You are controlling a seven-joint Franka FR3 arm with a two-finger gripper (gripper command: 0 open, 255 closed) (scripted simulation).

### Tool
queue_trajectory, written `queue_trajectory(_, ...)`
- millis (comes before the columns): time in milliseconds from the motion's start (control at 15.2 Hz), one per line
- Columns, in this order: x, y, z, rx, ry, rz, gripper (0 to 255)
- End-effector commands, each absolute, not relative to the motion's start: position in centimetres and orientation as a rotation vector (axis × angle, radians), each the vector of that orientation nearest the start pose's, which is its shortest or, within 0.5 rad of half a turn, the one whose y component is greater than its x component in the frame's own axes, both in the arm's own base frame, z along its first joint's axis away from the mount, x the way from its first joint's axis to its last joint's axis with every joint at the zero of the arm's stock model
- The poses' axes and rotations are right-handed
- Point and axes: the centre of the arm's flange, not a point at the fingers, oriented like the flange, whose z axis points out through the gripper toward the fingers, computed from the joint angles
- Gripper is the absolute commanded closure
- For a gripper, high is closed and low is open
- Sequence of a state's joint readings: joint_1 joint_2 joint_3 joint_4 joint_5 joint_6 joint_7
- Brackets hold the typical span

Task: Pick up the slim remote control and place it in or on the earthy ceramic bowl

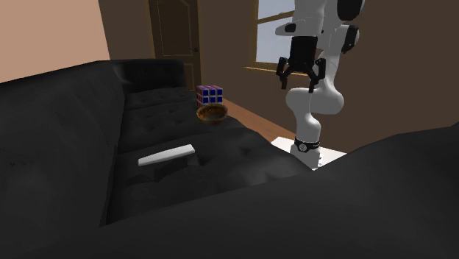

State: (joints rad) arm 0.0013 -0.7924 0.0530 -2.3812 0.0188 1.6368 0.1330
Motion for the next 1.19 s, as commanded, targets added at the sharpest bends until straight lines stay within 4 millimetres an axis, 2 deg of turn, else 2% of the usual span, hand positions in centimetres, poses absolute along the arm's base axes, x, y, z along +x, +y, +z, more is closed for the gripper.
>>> queue_trajectory(0, 31.1, 2.3, 58.6, -3.152, 0.149, -0.077, 0)
queue_trajectory(594, 39.0, -5.9, 54.2, -3.136, 0.293, -0.028, 0)
queue_trajectory(1122, 45.3, -13.7, 50.0, -3.115, 0.419, 0.016, 0)
